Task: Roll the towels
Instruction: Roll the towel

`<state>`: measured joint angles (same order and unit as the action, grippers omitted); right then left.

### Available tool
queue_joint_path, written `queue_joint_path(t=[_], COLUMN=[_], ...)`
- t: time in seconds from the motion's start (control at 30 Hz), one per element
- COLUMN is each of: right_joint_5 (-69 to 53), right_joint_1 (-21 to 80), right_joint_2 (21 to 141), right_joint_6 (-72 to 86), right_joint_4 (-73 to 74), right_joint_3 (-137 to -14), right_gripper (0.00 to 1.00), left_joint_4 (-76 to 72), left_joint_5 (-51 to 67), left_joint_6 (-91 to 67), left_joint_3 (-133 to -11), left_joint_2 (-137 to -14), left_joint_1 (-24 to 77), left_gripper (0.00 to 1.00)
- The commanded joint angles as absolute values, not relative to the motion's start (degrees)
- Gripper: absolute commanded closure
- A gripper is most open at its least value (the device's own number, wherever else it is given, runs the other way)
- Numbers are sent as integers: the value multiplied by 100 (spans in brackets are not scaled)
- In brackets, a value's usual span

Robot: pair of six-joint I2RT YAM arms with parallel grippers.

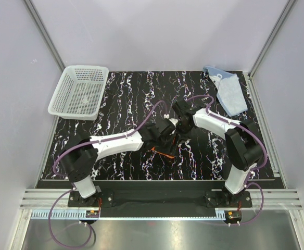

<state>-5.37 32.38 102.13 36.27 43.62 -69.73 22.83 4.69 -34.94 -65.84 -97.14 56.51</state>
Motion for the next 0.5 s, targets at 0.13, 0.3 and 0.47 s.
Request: queue_joint_path(t=[0.13, 0.3, 0.47], right_joint_5=[-422, -466, -536], right_joint_1=[3313, 3322, 3313], right_joint_2=[10204, 10151, 10143], right_joint_6=[3533, 3524, 3524], right_joint_4=[4518, 4483, 4482], right_joint_3=[-7163, -7093, -7119], right_gripper=[100, 100, 100], left_joint_4=[2250, 2154, 2013], left_joint_5=[-236, -448, -439], left_joint_6=[-3270, -3261, -3208], left_joint_3=[-6978, -6978, -7031], left_joint_2=[-10212, -10397, -10503], left_joint_1=[5862, 5889, 5985], left_gripper=[42, 44, 49])
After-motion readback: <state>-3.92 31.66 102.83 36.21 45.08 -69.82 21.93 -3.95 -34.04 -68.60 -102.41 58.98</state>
